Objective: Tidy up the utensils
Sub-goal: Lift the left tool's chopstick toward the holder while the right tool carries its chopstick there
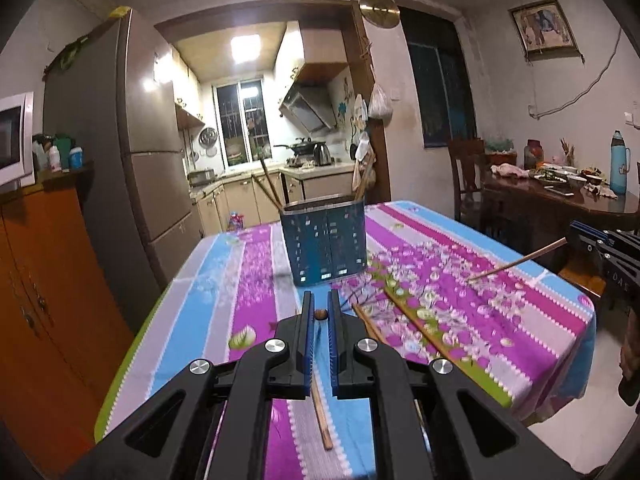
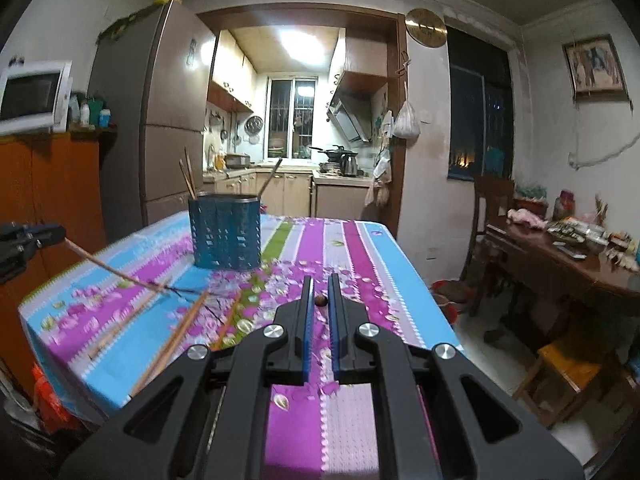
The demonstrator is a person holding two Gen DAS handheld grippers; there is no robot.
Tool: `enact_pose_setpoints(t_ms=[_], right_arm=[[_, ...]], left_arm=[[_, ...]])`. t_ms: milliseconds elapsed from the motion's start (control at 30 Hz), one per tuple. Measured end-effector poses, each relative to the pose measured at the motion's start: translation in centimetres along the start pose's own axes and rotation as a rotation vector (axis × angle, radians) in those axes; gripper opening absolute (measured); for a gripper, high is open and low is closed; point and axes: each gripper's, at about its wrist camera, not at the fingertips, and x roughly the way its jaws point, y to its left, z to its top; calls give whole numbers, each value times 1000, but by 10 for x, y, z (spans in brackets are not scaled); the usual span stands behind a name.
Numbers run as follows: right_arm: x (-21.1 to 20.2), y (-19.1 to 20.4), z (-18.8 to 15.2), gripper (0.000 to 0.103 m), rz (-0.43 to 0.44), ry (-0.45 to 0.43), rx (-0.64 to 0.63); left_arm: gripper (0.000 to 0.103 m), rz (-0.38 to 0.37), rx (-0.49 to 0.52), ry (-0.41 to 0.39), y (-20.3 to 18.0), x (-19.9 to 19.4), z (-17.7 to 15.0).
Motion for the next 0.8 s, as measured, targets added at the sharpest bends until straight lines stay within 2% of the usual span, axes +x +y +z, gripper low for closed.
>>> enact_pose_setpoints(t_ms=[233,800], right_arm=[[-2,-15,23,5,34,-28,47],[1,2,64,5,91,-110,3]], left_arm=[[8,-11,12,-51,-3,0,23],[8,22,-4,3,-2,30,54]])
